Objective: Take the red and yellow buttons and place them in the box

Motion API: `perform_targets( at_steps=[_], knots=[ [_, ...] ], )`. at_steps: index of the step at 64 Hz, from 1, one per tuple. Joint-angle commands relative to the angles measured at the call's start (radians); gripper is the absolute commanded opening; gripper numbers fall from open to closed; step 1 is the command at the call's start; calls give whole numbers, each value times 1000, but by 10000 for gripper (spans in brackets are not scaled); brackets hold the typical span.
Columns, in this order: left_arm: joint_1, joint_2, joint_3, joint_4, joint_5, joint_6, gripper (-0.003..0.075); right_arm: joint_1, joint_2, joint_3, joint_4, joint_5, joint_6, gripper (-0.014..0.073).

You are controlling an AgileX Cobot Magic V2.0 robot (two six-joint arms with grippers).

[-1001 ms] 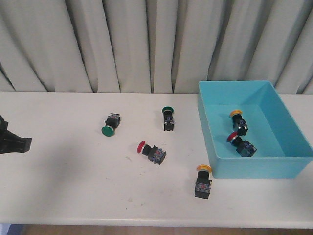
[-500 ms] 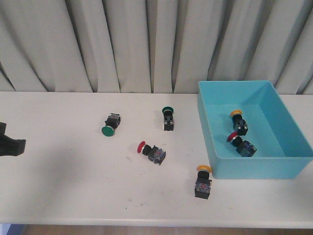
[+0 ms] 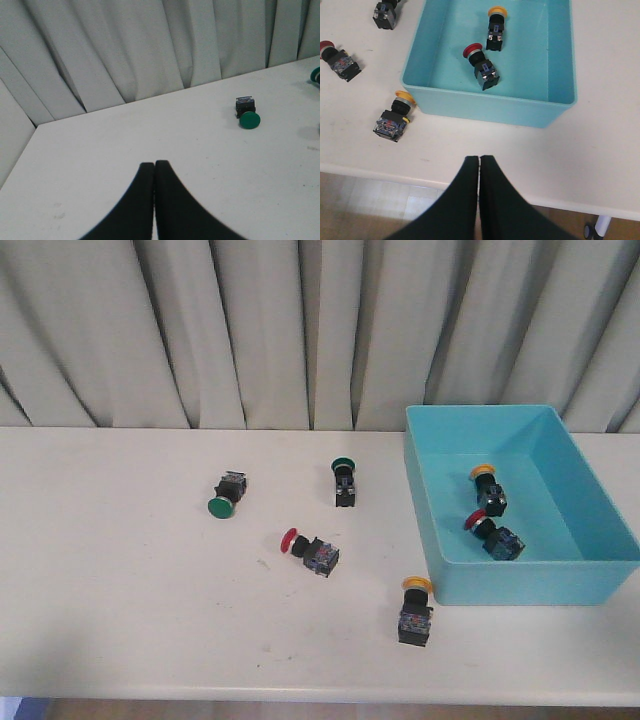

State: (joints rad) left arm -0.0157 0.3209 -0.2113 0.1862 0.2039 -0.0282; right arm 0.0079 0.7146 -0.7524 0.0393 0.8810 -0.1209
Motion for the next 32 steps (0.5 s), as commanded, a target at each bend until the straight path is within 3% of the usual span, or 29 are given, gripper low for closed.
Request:
perform_targets(
  at_steps=[1, 22, 32],
  knots=[
    [16, -97, 82, -6, -149, -24, -7, -4, -4, -24, -4, -53, -1, -6],
    [34, -345, 275, -9, -242, -97, -7, -4, -4, -24, -4, -49, -1, -6],
    [34, -347, 288, -19, -251, -93, -7, -4, -4, -24, -4, -46, -1, -6]
  ],
)
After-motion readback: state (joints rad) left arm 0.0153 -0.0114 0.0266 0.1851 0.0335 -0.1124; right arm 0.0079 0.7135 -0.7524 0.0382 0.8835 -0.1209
